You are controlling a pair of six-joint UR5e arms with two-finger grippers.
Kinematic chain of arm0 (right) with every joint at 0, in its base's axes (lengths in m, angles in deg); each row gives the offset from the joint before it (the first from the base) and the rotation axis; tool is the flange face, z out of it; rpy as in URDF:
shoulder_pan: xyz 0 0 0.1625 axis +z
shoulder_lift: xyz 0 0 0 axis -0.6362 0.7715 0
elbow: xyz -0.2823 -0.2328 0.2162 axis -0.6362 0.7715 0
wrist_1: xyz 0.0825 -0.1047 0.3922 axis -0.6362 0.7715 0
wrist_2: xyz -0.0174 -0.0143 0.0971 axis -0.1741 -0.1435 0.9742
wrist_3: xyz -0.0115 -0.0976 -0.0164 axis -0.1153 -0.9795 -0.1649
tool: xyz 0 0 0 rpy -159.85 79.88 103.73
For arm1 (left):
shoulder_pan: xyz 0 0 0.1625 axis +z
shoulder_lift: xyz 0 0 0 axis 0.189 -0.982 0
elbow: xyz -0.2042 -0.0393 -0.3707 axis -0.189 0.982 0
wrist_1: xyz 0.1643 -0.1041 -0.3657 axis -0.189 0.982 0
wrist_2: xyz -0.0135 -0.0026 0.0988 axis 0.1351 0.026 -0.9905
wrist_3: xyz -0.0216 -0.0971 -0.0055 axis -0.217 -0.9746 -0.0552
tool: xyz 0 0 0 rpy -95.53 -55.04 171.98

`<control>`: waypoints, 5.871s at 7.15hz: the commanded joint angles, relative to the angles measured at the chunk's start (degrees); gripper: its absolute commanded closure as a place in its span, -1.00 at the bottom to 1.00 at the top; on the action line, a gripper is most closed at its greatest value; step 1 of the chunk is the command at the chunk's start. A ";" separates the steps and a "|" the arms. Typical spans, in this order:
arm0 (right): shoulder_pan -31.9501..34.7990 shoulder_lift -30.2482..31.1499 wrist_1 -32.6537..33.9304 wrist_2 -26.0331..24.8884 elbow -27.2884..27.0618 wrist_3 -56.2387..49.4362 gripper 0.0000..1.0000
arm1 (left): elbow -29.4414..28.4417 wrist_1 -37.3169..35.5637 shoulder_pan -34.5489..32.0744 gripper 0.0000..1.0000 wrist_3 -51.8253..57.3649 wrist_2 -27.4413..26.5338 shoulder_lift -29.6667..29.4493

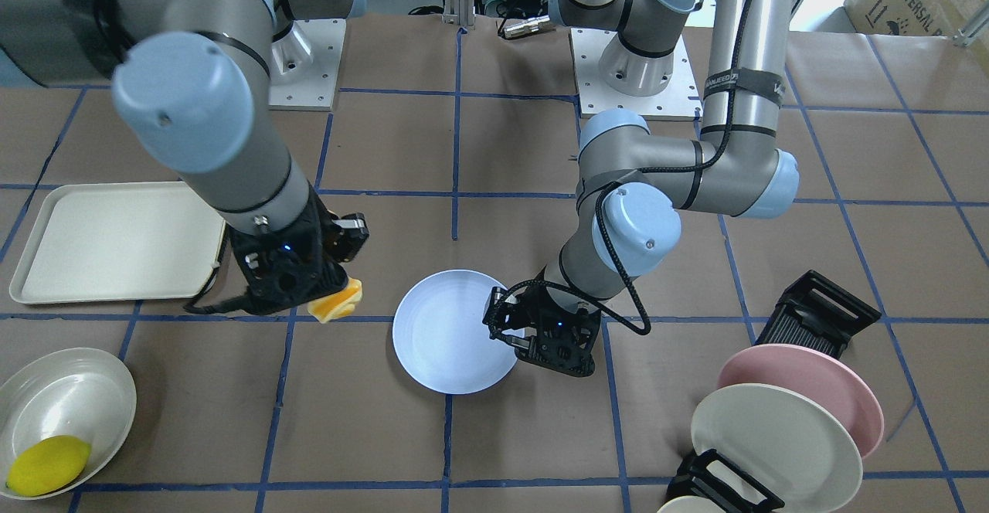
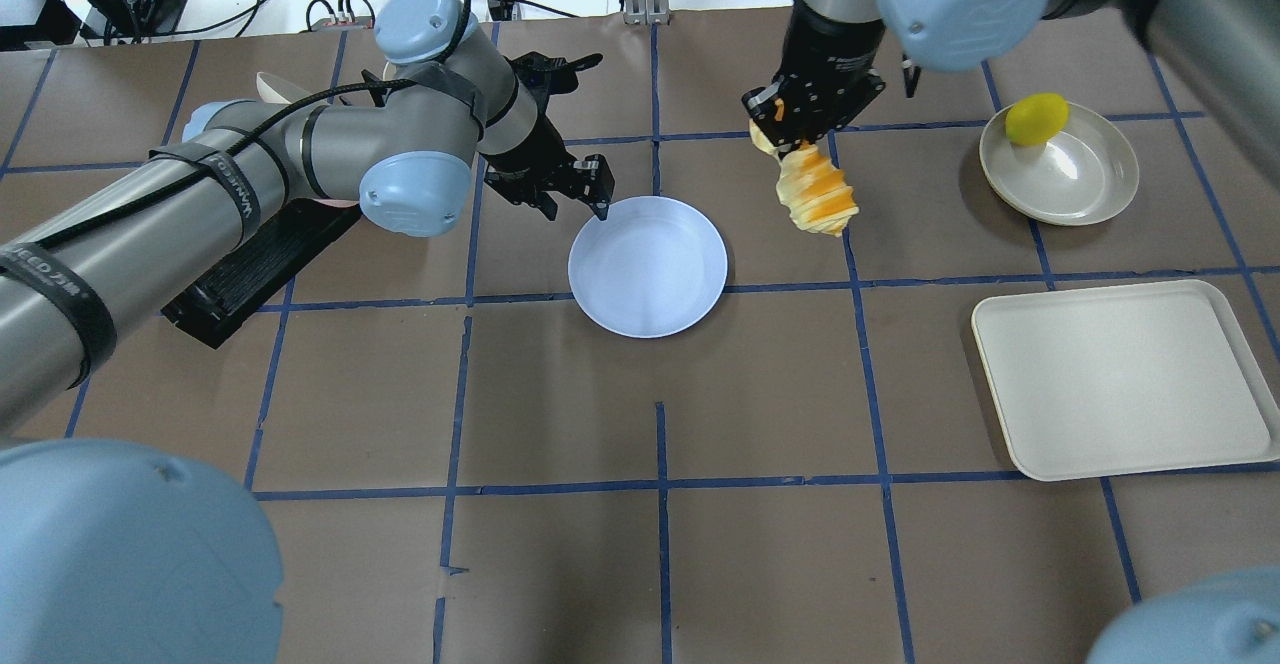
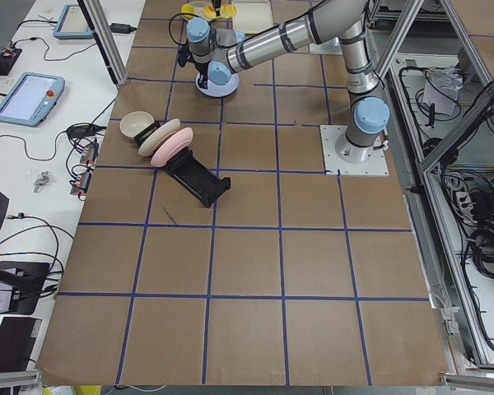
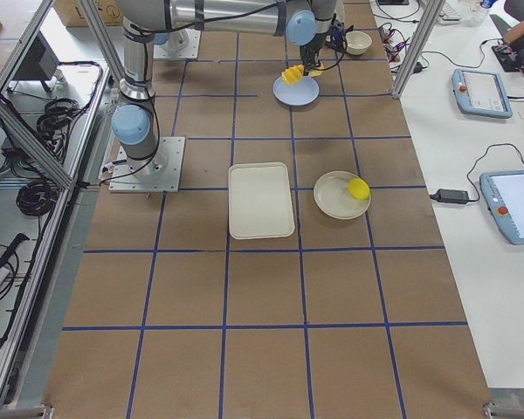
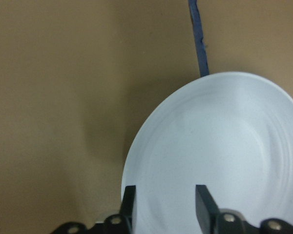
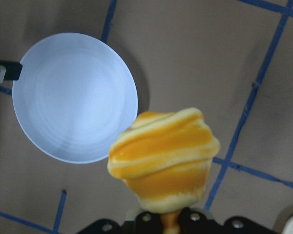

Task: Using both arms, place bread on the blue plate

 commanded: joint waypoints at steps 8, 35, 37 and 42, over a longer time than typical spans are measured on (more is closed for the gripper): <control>9.56 -15.39 16.39 0.40 0.00 8.08 0.77 | -11.33 42.16 8.15 -1.00 -2.53 -16.42 23.60; -10.39 22.40 -4.61 -4.61 -12.39 5.88 -0.97 | -8.24 41.81 11.31 -1.00 -3.67 -14.75 26.01; -10.39 22.49 -5.05 -4.96 -11.78 5.88 -0.98 | -8.24 41.81 11.31 -1.00 -3.67 -14.75 26.01; -10.30 22.49 -9.45 -5.14 -9.23 5.88 -0.98 | -8.33 41.81 11.22 -1.00 -3.76 -14.75 25.75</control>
